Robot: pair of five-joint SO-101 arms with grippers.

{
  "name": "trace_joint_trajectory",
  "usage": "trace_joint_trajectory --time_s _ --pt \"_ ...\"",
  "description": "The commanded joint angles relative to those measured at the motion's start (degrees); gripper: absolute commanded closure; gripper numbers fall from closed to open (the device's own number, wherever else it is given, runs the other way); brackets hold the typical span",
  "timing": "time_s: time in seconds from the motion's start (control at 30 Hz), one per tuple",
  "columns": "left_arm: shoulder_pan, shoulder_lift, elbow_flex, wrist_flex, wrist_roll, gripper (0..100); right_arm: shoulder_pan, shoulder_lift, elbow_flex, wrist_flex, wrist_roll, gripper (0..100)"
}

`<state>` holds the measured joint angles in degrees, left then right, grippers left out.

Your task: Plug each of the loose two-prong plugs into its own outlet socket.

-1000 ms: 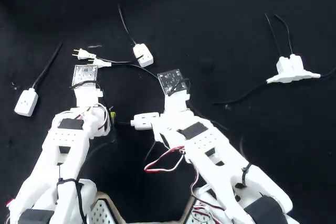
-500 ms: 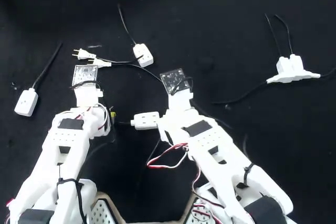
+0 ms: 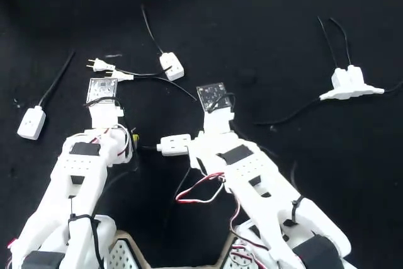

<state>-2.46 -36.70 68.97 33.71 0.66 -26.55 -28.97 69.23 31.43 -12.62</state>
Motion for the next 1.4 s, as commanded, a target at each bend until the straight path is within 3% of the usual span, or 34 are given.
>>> trace_joint_trajectory --time_s 0.0,0.27,0.57,0.8,0.97,1.07,1.37 --pt "-0.6 -1.7 -0.6 -0.9 0.6 81 -0.4 0.5 -2.5 -1.0 -0.2 87.1" --pt "-0.7 -1.7 -0.6 -0.9 0.6 81 10.6 0.4 -2.9 -0.9 6.6 87.1" --pt "-0.7 -1.7 -0.7 -0.7 0.6 81 0.8 0.5 -2.4 -0.9 6.6 87.1" --pt "-0.7 -1.7 -0.7 -0.6 0.6 81 1.3 0.6 -2.4 -0.5 6.3 87.1" --pt "-0.7 -1.7 -0.7 -0.8 0.6 81 4.3 1.4 -5.1 5.1 6.3 83.1" --pt "-0.7 -1.7 -0.7 -0.9 0.6 81 2.8 4.3 -7.4 7.5 6.3 79.3" --pt "-0.7 -1.7 -0.7 -0.9 0.6 81 -2.1 13.8 -12.8 7.7 5.3 80.4"
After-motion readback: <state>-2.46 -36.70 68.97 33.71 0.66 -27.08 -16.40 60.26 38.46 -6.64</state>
